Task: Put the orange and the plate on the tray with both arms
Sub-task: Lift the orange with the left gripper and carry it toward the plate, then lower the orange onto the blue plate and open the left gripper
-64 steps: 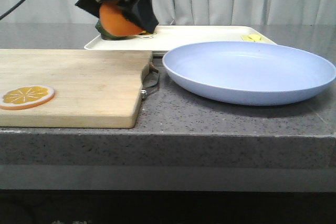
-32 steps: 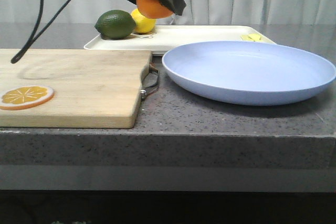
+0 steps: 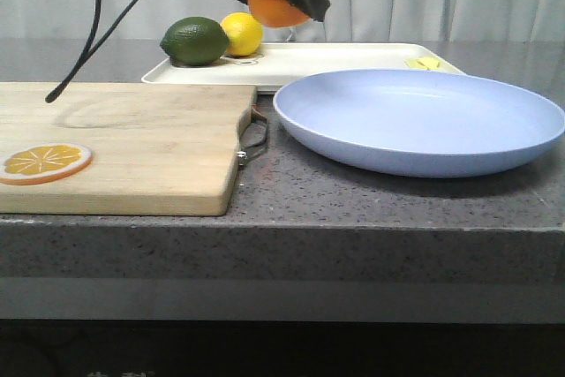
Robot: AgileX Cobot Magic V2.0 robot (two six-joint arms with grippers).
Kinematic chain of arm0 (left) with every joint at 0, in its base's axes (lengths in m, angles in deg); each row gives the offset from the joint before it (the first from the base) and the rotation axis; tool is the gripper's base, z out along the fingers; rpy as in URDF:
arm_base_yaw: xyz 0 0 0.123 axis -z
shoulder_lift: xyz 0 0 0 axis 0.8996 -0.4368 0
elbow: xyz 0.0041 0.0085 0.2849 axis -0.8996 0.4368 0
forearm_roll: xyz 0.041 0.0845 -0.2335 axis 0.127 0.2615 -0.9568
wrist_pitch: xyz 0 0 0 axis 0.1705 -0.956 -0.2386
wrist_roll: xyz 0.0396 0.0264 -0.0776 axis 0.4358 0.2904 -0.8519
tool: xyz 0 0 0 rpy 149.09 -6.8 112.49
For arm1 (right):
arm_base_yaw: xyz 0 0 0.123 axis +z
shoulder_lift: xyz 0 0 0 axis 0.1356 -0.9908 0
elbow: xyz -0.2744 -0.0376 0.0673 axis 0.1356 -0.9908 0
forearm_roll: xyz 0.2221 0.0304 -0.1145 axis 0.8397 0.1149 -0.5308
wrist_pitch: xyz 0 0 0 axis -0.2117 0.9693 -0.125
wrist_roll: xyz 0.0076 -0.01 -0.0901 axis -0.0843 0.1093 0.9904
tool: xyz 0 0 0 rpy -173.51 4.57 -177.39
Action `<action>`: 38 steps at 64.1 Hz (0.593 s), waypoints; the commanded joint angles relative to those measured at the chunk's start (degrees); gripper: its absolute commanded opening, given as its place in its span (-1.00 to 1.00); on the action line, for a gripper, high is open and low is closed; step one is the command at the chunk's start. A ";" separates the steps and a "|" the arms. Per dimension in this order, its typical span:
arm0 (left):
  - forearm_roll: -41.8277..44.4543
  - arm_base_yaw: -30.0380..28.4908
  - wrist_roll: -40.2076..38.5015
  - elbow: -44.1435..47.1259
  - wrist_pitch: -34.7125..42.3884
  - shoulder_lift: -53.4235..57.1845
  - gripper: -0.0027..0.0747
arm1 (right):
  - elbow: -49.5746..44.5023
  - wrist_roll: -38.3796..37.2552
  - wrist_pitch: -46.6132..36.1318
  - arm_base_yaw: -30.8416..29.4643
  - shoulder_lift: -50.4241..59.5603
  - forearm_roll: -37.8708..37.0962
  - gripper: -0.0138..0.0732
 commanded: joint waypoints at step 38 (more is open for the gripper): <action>4.94 16.65 -2.18 -2.17 -5.63 3.73 0.16 | 1.60 0.37 -3.36 0.10 -0.31 0.01 0.73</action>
